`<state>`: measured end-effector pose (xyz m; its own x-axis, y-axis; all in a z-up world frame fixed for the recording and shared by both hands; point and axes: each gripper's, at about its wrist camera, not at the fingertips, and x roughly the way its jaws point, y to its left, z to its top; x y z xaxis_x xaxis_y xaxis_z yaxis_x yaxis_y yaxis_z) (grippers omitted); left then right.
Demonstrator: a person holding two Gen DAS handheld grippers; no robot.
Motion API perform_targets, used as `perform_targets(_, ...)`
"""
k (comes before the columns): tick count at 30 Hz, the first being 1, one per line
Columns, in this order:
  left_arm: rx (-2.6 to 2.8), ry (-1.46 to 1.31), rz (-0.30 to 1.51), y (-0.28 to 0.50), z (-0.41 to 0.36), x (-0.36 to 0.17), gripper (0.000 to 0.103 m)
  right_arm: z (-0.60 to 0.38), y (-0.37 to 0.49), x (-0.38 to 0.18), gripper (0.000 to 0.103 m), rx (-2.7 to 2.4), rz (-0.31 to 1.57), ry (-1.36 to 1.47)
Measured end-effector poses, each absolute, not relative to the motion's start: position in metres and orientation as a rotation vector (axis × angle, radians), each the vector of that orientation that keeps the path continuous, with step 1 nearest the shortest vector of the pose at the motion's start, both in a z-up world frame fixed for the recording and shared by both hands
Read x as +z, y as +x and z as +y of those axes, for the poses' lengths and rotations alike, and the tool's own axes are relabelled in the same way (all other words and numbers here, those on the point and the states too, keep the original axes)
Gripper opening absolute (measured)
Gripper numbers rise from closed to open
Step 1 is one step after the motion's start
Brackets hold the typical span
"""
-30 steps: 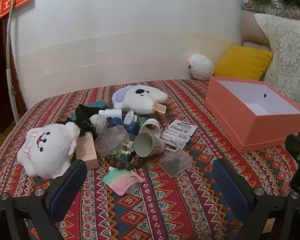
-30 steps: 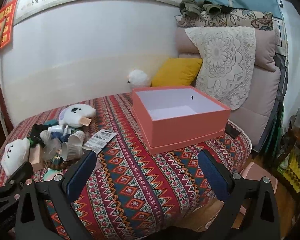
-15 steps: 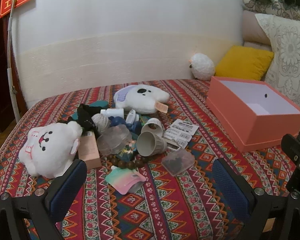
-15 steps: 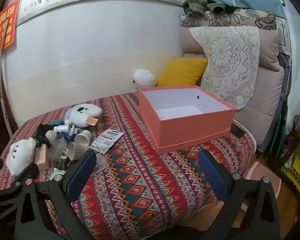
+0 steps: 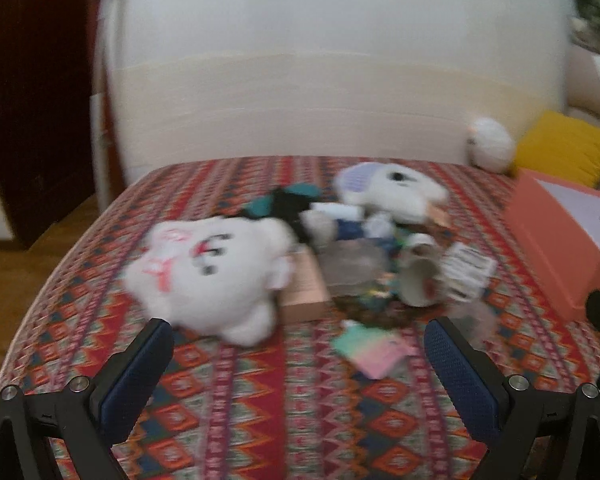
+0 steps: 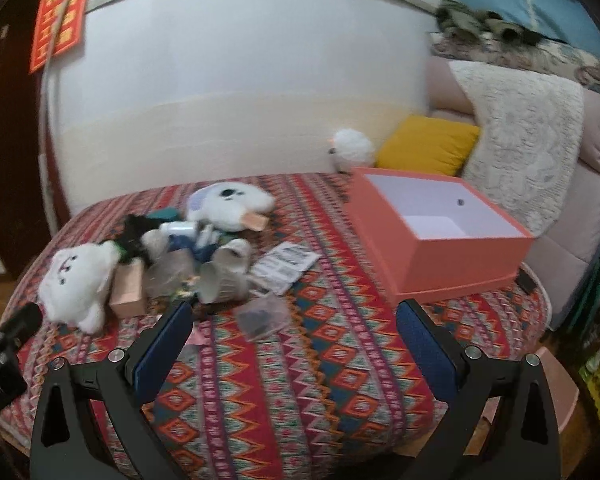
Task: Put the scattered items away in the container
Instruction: 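Grasp the grey ribbed cup from the pile with the right tool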
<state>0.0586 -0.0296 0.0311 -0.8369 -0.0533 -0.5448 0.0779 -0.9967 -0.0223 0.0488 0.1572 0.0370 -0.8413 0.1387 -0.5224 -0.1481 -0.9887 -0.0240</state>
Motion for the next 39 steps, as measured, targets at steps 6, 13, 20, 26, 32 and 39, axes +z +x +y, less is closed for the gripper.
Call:
perform_targets(6,-2.84,0.85,0.127,0.061,-0.079,0.025,0.103,0.114,0.026,0.024,0.103,2.95,-0.024,-0.887)
perform_targets(13,-2.788,0.862,0.129,0.046,-0.097,0.008,0.103,0.093,0.004,0.002,0.103,2.981,-0.049,-0.95)
perform_targets(20,-2.775,0.964,0.063,-0.003,-0.081,-0.019,0.103,0.104,-0.049,-0.027,0.103,2.898,-0.038,-1.035)
perform_targets(26,-2.774,1.037,0.033,-0.048,-0.068,-0.034,0.103,0.107,-0.113,-0.042,0.095,2.847,-0.092,-1.137)
perform_targets(32,-2.733,1.065,-0.077,-0.092,-0.056,-0.046,0.103,0.123,-0.155,-0.073,0.092,2.774,-0.042,-1.262)
perform_targets(39,-2.659,1.142,-0.168,-0.129,-0.052,-0.071,0.103,0.129,-0.182,-0.101,0.049,2.762,-0.026,-1.371)
